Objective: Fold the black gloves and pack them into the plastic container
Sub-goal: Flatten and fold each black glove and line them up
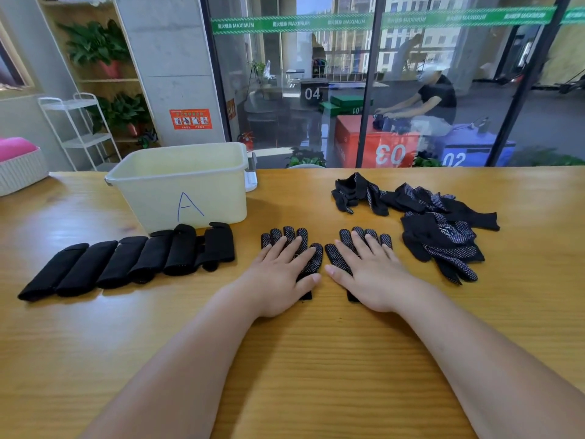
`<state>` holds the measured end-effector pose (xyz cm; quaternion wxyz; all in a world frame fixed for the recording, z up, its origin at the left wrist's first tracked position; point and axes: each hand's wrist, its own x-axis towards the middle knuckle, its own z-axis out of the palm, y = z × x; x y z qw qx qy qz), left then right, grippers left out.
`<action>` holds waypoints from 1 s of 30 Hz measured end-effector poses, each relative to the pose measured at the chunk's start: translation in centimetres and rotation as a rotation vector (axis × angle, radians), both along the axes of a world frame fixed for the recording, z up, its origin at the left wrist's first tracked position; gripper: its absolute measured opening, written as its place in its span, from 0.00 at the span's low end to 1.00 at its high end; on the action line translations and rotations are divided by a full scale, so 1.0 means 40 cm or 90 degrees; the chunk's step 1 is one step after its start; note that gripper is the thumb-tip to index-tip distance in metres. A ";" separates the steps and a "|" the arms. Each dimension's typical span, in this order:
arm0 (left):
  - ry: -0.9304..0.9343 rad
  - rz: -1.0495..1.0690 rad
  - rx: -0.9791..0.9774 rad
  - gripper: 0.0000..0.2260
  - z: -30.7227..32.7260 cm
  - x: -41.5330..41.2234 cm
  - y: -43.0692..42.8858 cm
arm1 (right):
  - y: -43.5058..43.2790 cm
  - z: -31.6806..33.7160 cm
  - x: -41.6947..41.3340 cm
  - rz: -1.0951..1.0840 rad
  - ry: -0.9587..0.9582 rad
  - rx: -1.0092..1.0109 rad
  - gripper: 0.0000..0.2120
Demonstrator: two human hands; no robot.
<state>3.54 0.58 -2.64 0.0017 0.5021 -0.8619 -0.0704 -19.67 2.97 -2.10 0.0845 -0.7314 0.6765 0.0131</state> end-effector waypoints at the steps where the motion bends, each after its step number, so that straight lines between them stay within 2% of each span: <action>1: 0.006 0.002 -0.003 0.32 0.001 0.001 0.002 | 0.008 -0.002 0.002 0.005 -0.014 -0.018 0.43; 5: 0.052 -0.019 -0.036 0.32 0.010 0.017 0.019 | 0.055 0.009 0.000 0.040 -0.024 -0.055 0.41; 10: -0.034 -0.028 0.018 0.37 0.007 0.009 0.029 | 0.072 0.001 0.008 0.062 -0.008 -0.007 0.41; 13: -0.039 -0.016 0.010 0.34 0.005 -0.003 0.026 | 0.054 0.002 0.017 0.062 -0.020 -0.013 0.38; 17: 0.012 -0.032 -0.004 0.32 0.009 0.010 0.030 | 0.073 0.011 0.014 0.073 -0.043 -0.046 0.33; 20: 0.042 -0.059 0.002 0.30 0.023 0.025 0.029 | 0.101 0.022 0.006 0.092 -0.047 -0.035 0.33; 25: -0.017 -0.044 0.019 0.33 0.009 0.018 0.023 | 0.094 0.005 0.021 0.101 -0.017 -0.019 0.34; 30: 0.109 -0.020 -0.090 0.29 0.024 0.035 0.015 | 0.100 0.021 0.027 0.120 -0.100 -0.088 0.30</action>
